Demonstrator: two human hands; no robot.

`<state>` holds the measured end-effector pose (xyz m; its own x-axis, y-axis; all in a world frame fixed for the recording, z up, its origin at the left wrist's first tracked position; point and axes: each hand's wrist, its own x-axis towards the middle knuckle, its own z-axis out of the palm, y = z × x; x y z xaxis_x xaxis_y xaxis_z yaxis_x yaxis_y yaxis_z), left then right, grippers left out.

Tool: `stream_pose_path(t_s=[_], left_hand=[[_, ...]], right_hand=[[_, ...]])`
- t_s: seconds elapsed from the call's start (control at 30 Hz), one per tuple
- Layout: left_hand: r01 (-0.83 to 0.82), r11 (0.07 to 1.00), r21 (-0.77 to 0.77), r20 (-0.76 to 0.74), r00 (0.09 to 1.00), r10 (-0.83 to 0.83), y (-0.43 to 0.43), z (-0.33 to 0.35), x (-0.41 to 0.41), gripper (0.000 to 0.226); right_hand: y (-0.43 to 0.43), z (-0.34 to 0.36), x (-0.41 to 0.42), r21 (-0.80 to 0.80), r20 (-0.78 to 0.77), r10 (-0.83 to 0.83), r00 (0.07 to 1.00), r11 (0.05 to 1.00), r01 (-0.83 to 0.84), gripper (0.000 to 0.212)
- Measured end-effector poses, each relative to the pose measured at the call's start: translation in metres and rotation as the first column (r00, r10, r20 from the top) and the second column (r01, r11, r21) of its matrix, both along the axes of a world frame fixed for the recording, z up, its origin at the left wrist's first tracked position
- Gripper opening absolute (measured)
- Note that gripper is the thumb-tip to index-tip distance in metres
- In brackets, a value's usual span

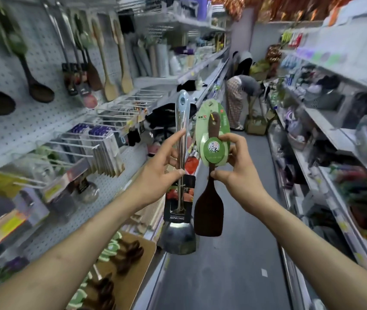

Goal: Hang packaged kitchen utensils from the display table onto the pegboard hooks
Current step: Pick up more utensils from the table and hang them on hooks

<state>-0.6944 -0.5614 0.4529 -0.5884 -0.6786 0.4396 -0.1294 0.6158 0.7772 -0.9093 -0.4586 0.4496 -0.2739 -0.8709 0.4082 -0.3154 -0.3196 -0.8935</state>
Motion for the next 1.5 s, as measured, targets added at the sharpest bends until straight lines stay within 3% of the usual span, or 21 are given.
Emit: stream_pose_path(t_s=[0.67,1.03,1.33,1.5], left_hand=[[0.063,0.997,0.054,0.002,0.998,-0.063,-0.286,-0.023,-0.191,0.097],[-0.154,0.987,0.041,-0.048,0.987,0.156,-0.407,-0.011,-0.289,0.099],[-0.428,0.904,0.027,-0.054,0.902,0.429,-0.496,0.015,-0.262,0.099],[-0.519,0.854,-0.031,-0.042,0.854,0.518,-0.547,0.030,-0.241,0.098]], right_hand=[[-0.262,-0.019,-0.192,0.030,0.029,-0.162,0.986,0.987,0.161,0.079],[-0.426,-0.004,-0.307,0.049,-0.017,0.114,0.993,0.992,-0.113,0.077],[-0.584,0.014,-0.292,0.016,-0.020,0.403,0.915,0.915,-0.402,0.080],[-0.667,0.024,-0.276,-0.033,-0.004,0.518,0.855,0.855,-0.518,0.068]])
